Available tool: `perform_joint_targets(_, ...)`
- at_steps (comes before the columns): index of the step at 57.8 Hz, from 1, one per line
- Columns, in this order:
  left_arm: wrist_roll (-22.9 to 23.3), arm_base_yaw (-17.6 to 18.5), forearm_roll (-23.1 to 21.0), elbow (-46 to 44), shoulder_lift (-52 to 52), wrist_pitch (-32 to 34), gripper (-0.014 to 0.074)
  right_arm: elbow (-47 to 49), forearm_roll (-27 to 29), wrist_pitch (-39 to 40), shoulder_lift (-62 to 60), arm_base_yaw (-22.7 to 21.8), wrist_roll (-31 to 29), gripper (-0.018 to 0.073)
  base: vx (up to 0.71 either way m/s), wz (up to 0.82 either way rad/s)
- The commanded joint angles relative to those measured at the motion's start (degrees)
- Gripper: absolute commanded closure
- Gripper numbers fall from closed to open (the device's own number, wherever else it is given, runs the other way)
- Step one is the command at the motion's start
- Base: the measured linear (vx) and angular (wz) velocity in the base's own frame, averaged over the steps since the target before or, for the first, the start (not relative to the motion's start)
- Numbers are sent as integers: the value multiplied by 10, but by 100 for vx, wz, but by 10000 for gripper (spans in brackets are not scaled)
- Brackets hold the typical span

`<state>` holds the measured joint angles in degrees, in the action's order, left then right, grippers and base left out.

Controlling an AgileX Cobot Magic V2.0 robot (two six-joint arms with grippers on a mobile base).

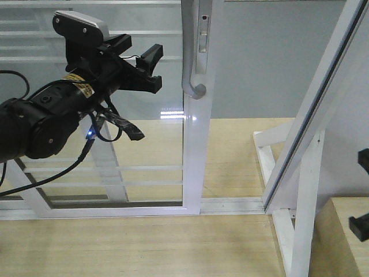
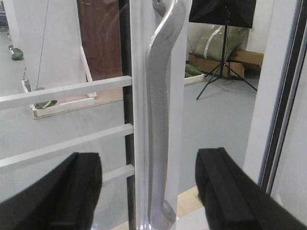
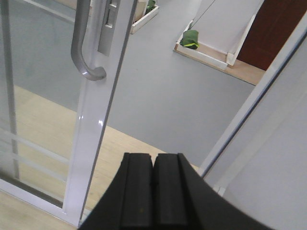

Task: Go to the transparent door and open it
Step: 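Reach the left gripper to the door's vertical handle and grasp it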

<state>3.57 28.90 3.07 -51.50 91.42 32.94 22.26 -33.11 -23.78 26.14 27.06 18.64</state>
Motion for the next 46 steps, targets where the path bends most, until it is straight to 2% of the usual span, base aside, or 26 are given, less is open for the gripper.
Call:
perform_joint_targets(1, 9, 8, 9, -25, -13, 58, 55, 5, -55, 105, 53, -4, 50, 562, 0, 0)
perform_joint_targets(6, 10, 13, 31, -25, -2, 82, 55, -9, -93, 156, 97, -4, 107, 562, 0, 0)
perform_joint_targets(12, 19, 21, 41, -25, 20, 115, 55, -16, -134, 169, 139, -4, 167, 561, 0, 0)
perform_joint_targets(19, 19, 26, 41, -33, 51, 128, 55, -16, -178, 181, 162, -4, 196, 561, 0, 0)
perform_joint_targets(24, 19, 26, 41, -62, 83, 126, 55, -16, -189, 179, 164, -4, 213, 561, 0, 0)
perform_joint_targets(38, 19, 26, 35, -178, 156, 51, 55, -16, -189, 154, 164, -4, 216, 561, 0, 0)
perform_joint_targets(46, 17, 26, -5, -245, 189, 4, 55, -16, -189, 137, 164, -4, 216, 561, 0, 0)
